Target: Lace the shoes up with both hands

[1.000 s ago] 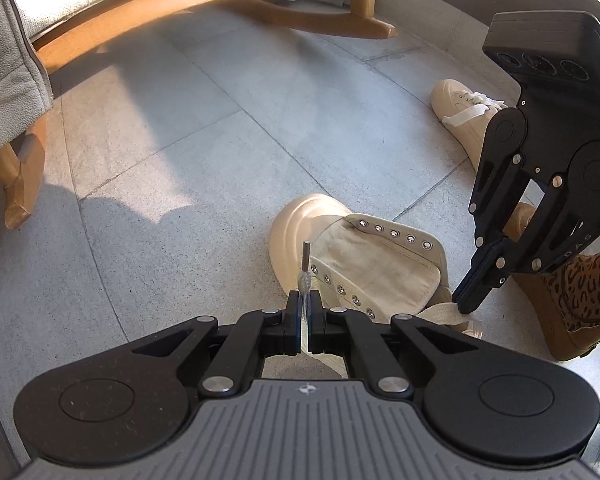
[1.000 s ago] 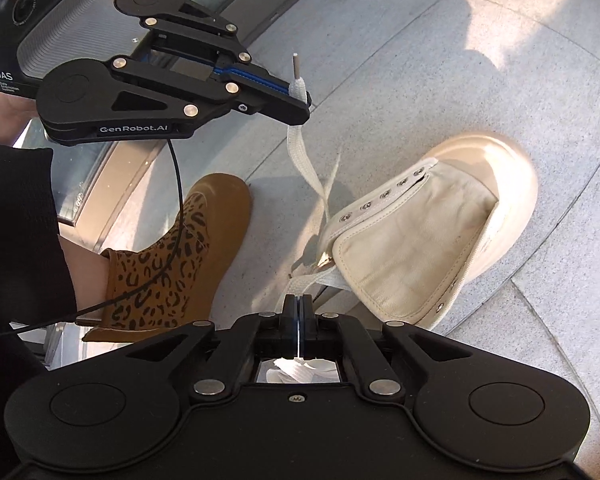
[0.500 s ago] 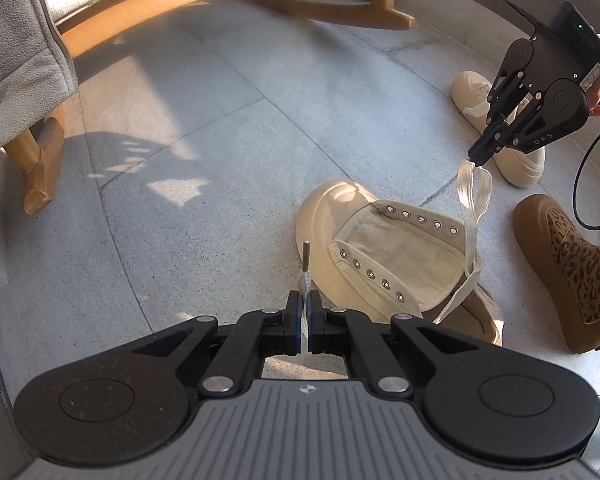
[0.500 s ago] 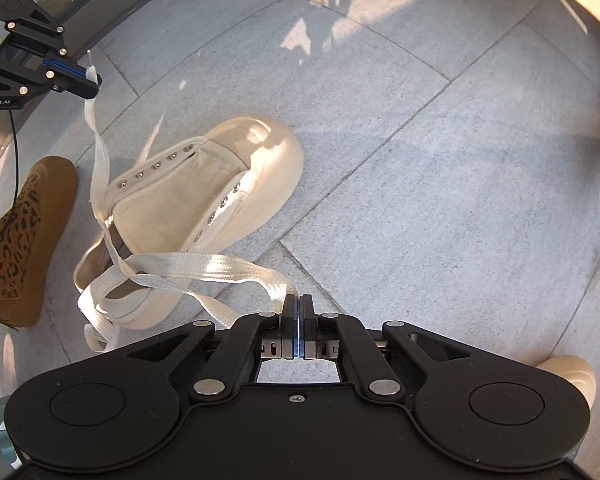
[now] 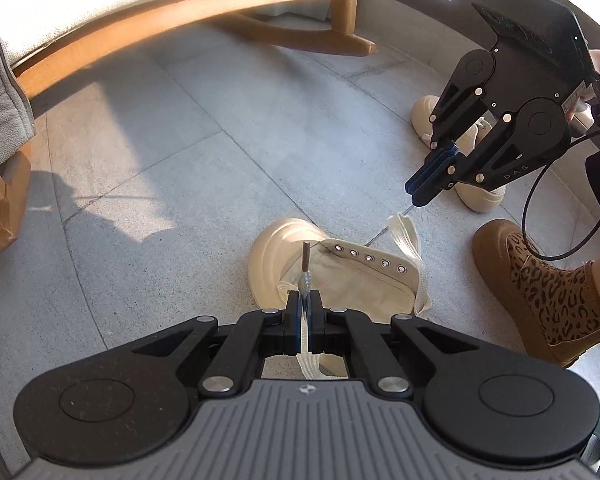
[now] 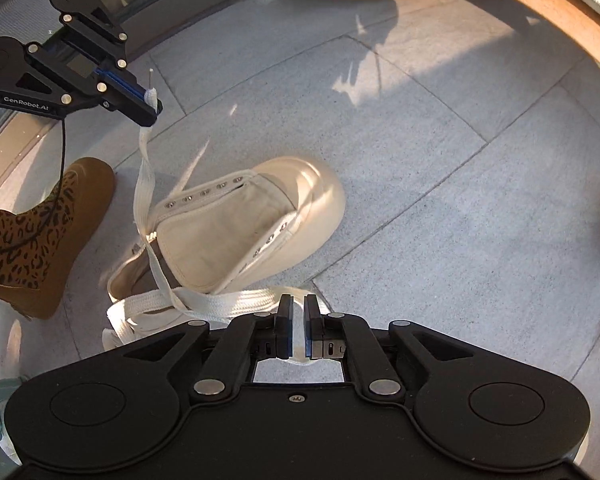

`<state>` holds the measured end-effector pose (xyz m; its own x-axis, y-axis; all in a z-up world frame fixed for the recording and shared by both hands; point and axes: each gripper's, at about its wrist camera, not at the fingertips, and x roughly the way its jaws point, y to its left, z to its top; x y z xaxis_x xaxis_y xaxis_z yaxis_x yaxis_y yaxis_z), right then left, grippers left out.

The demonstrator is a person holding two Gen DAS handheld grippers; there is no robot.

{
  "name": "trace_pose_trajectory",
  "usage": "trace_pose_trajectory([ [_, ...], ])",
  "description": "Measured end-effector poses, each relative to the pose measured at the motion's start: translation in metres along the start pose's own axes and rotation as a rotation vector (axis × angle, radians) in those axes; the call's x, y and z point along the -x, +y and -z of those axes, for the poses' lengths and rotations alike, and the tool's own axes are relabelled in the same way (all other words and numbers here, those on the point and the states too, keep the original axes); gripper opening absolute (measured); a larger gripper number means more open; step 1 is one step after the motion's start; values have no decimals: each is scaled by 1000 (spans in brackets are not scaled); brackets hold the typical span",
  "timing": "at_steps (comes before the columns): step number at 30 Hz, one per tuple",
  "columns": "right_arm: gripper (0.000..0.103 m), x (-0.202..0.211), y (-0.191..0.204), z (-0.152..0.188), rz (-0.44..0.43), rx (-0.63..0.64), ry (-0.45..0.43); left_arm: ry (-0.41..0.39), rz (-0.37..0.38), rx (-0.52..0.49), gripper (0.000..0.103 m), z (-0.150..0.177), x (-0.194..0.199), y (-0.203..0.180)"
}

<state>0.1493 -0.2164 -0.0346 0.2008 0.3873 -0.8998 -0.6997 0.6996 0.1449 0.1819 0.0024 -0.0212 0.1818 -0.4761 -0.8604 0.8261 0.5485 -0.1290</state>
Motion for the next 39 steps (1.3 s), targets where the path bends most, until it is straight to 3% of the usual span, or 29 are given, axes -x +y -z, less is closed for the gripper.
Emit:
trace_pose_trajectory([
  [2,24,7,7,-9,-23,36,-68,-12,17,-6,1,-4,1,-3],
  [3,26,9,10,-13,-42,47,-99,-26,41,-2,1,-8,3,-5],
  [6,26,12,20,-24,-109,85,-175,-63,79,13,1,-16,8,-6],
  [11,26,12,38,-34,-179,173,-217,-94,106,29,1,-26,13,-6],
  [17,26,5,41,-37,-225,120,-256,-108,138,51,1,-34,13,-7],
  [19,26,4,42,-38,-205,97,-277,-108,148,65,1,-34,13,-6],
  [22,0,2,37,-37,-168,60,-259,-103,152,74,1,-32,12,-6],
  [34,0,-5,34,-28,-67,93,-208,-44,108,115,2,-19,-5,5],
  [36,0,-6,33,-28,-49,103,-198,-35,83,104,2,-18,-6,6],
  [39,0,-9,36,-28,-5,143,-174,-28,13,5,8,-18,-3,-1],
])
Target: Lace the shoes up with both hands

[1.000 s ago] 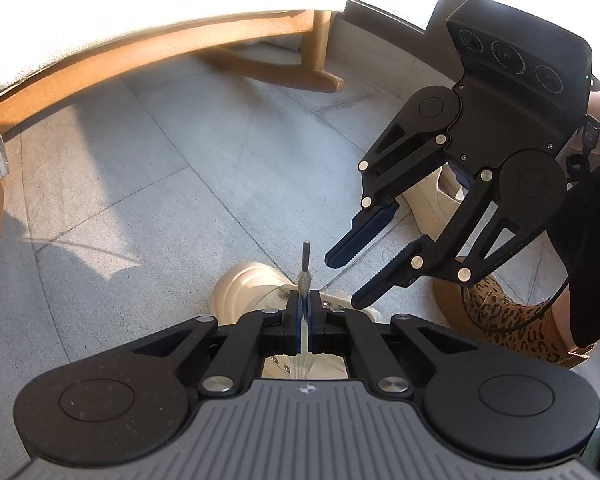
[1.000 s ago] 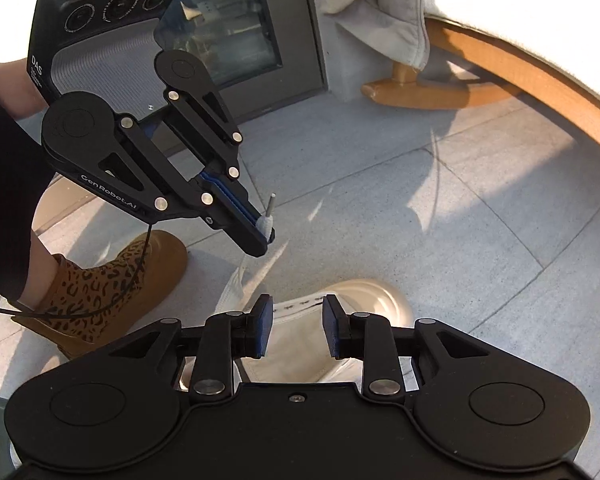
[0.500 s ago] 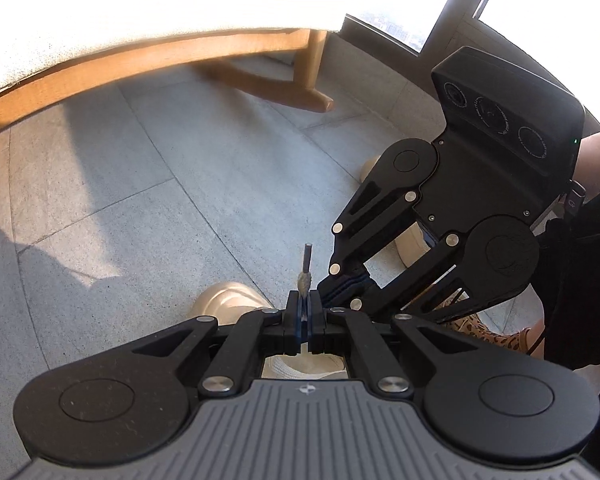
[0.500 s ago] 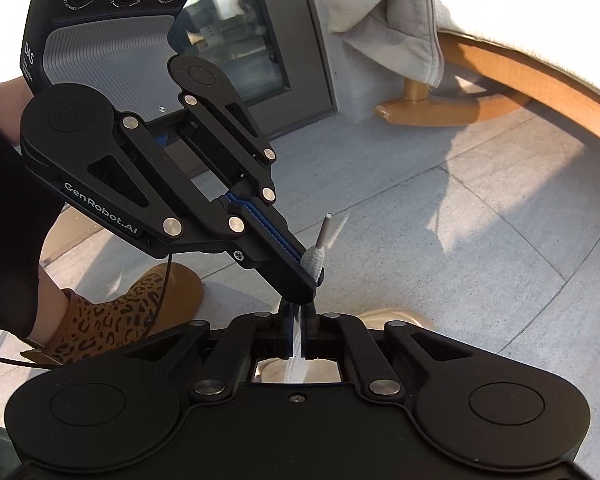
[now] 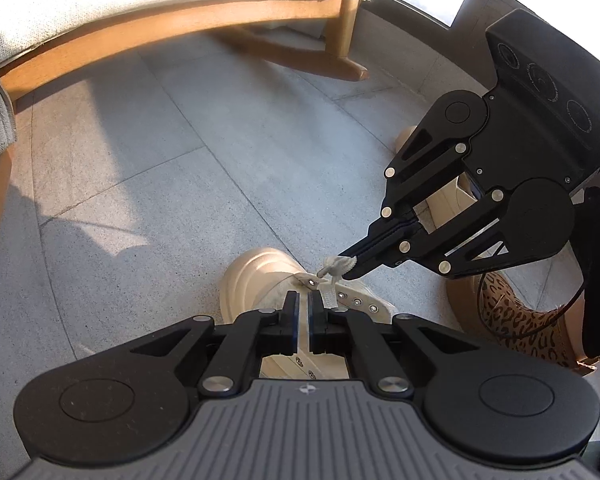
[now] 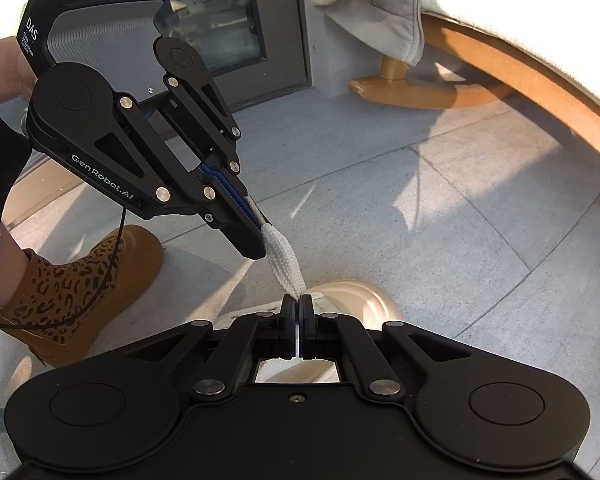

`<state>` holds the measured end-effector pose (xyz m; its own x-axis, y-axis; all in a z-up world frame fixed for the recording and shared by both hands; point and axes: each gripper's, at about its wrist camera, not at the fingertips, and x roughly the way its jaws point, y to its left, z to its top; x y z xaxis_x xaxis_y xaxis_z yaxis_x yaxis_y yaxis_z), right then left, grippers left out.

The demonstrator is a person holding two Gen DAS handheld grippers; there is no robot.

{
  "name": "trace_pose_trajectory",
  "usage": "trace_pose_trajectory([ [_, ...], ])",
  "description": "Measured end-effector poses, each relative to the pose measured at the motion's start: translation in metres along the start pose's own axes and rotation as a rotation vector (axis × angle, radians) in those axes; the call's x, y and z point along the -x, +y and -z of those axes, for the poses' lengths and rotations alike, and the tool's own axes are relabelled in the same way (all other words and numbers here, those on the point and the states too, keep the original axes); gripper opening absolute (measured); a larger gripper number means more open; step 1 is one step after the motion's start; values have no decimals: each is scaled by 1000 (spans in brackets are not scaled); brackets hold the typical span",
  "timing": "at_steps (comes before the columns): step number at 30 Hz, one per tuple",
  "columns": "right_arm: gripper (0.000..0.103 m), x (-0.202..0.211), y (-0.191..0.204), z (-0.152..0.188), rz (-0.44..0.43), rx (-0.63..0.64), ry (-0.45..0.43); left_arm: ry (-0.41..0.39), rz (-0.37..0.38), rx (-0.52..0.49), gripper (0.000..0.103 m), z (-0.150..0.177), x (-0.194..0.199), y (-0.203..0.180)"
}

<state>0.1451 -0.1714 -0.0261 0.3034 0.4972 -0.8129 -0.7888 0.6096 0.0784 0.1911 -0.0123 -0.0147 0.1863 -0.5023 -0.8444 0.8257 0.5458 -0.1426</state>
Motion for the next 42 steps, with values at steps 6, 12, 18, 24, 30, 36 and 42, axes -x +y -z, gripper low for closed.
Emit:
trace_pose_trajectory([
  [6,0,-9,8,-3,56,84,48,16,-160,-304,19,-10,9,-35],
  [12,0,-19,18,-9,97,178,91,109,-205,-535,21,-10,-2,-64],
  [18,0,-27,30,-14,113,266,125,136,-237,-610,21,-11,-15,-77],
  [24,0,-24,42,-18,117,321,107,192,-213,-616,20,-4,-28,-79],
  [30,0,-21,48,-19,121,349,90,208,-211,-569,13,-2,-29,-77],
  [36,0,-17,52,-20,113,345,71,189,-210,-502,3,-6,-30,-70],
  [42,0,-19,41,-22,55,233,71,96,-125,-244,1,-2,-27,-38],
])
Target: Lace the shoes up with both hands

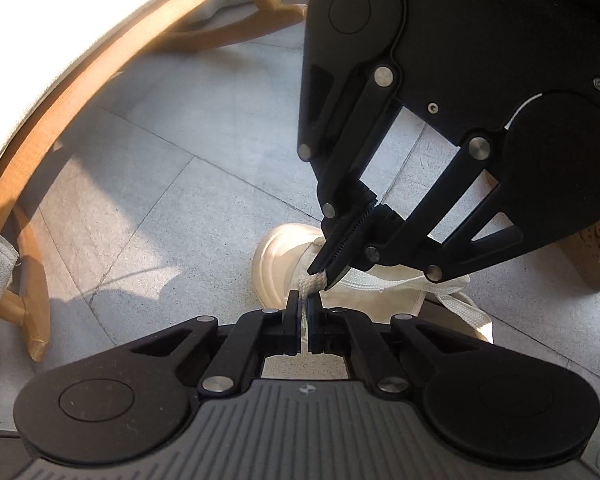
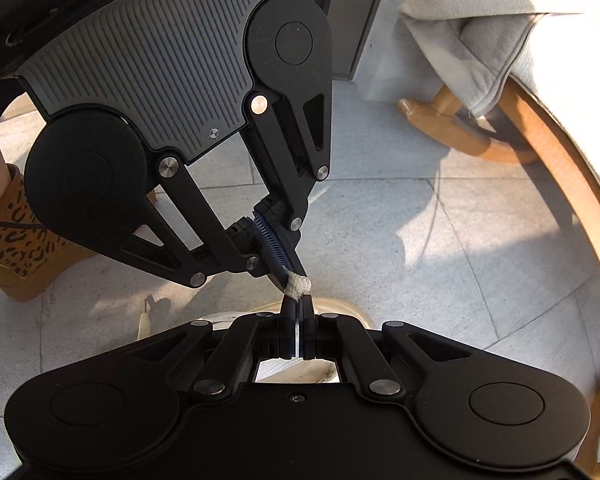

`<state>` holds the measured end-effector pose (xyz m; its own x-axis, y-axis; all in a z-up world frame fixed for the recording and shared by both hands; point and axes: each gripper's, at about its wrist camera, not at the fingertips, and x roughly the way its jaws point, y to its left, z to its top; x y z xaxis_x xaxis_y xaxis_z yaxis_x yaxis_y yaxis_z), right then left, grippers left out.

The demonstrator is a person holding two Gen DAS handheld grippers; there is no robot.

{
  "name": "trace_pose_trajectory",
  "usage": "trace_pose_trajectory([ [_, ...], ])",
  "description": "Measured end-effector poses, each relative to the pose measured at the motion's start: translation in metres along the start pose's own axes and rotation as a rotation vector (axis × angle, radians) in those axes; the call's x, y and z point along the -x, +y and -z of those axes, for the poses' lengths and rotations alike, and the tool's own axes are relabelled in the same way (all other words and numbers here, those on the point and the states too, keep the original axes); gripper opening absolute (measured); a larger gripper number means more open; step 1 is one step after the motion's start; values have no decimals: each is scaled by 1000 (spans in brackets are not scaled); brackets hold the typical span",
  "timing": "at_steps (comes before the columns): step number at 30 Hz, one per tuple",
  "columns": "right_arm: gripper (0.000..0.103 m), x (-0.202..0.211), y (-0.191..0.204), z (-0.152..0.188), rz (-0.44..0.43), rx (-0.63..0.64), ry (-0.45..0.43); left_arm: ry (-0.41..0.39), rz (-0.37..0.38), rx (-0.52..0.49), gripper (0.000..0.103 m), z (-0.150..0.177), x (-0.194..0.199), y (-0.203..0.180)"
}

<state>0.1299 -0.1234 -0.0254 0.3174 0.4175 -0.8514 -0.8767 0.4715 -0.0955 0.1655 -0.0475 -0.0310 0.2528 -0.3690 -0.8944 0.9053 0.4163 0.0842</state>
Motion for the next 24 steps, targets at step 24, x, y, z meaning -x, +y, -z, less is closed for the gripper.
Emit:
trace_pose_trajectory([
  [24,5,-68,-103,44,-142,-663,96,-336,200,774,1,79,-39,75],
])
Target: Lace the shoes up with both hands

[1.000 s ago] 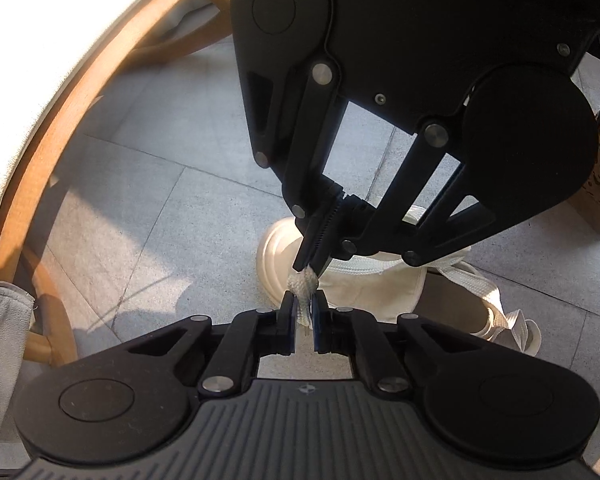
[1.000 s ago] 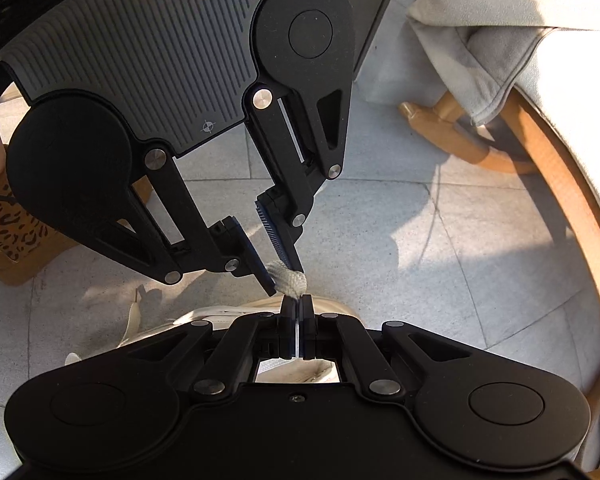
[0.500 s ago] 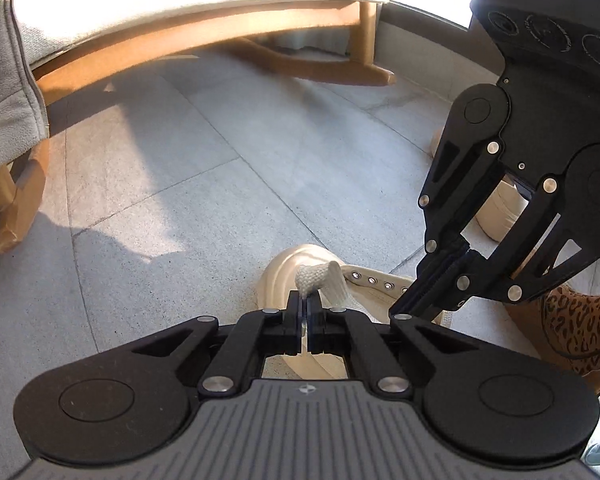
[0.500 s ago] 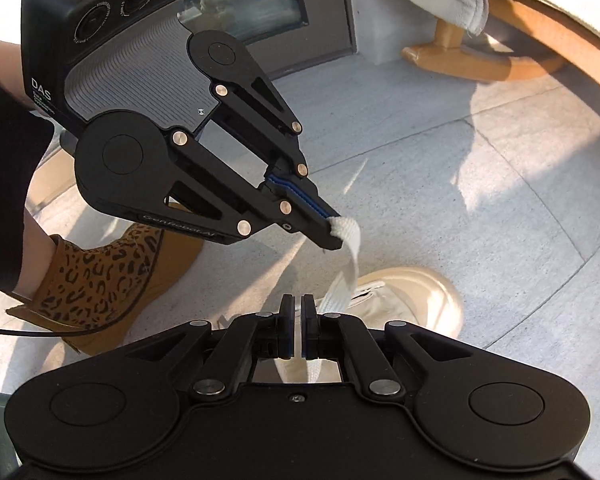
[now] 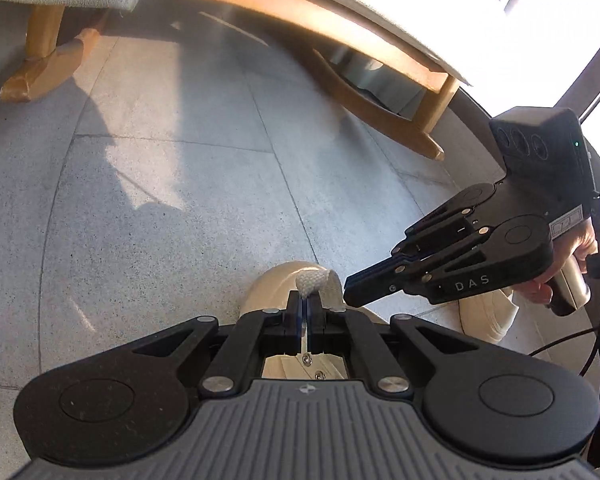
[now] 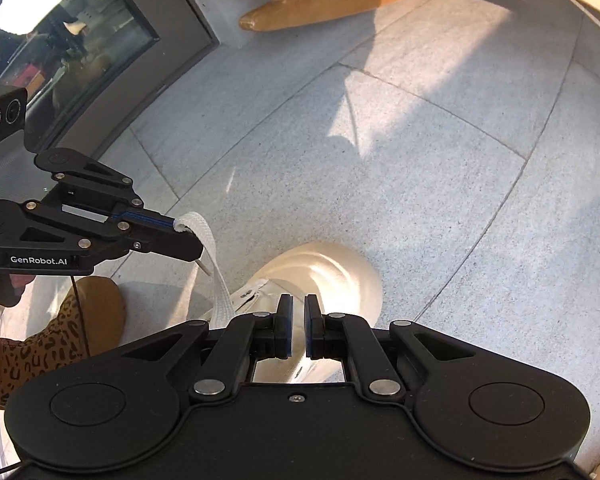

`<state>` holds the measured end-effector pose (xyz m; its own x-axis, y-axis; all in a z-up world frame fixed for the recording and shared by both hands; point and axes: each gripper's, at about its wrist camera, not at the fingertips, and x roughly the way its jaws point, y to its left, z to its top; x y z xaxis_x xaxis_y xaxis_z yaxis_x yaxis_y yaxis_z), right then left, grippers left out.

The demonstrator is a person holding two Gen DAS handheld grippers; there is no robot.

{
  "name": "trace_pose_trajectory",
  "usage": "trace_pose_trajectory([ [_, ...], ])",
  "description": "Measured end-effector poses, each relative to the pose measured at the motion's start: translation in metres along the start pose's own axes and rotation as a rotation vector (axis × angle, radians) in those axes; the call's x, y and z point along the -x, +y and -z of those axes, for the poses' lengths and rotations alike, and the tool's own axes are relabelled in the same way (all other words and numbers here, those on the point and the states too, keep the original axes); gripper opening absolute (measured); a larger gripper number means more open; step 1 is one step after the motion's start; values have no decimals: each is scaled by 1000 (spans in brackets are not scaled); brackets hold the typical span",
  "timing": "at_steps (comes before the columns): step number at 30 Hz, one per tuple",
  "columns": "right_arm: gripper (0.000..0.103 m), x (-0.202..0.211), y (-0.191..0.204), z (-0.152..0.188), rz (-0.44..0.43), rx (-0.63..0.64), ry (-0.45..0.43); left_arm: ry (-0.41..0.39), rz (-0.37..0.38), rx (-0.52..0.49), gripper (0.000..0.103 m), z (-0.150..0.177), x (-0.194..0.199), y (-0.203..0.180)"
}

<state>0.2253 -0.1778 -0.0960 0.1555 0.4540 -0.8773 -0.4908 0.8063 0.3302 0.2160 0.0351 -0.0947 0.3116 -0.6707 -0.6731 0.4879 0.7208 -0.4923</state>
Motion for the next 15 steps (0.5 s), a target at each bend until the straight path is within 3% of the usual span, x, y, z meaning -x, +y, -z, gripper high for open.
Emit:
trace_pose_trajectory([
  [8,5,-27,7,5,-46,-88,29,-42,54,186,1,18,-8,23],
  [15,5,-30,-4,8,-86,-180,32,-37,54,231,1,17,-15,31],
])
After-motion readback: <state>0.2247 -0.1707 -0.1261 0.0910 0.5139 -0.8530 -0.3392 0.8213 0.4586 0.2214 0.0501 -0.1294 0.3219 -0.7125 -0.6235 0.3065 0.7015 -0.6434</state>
